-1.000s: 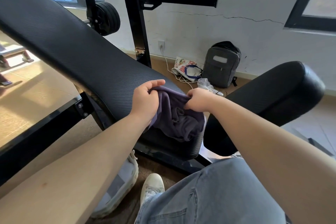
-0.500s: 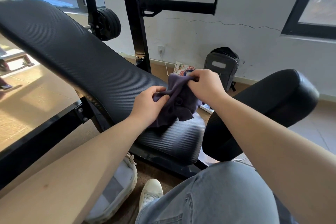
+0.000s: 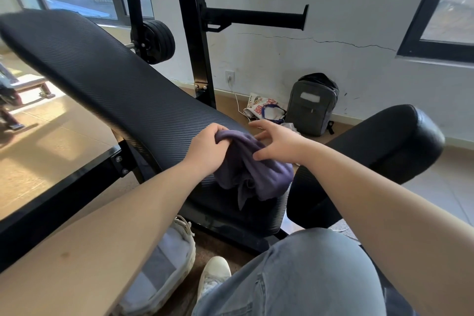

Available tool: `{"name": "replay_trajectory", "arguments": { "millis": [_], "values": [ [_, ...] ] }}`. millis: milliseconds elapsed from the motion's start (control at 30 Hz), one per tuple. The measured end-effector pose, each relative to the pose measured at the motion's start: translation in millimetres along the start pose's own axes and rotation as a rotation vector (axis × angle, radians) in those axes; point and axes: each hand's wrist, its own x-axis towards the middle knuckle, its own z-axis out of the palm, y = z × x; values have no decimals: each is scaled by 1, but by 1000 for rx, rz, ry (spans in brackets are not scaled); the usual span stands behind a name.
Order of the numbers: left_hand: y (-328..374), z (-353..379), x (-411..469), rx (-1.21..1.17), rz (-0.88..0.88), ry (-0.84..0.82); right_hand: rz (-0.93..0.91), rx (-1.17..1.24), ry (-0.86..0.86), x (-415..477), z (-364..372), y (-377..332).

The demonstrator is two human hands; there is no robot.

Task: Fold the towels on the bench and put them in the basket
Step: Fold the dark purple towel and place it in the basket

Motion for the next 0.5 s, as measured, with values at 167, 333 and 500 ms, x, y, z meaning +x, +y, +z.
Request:
{"name": "replay_trajectory", "arguments": {
  "millis": [167,333,500],
  "values": [
    [5,1,3,-265,-76,18,-39,-128,-160,2,6,-1],
    [9,0,1,-329,-69,32,35,115,-200,-1,13,-2],
    [11,5,0,-335,-59,44,71,312,-195,-3,19,5]
  ]
}}
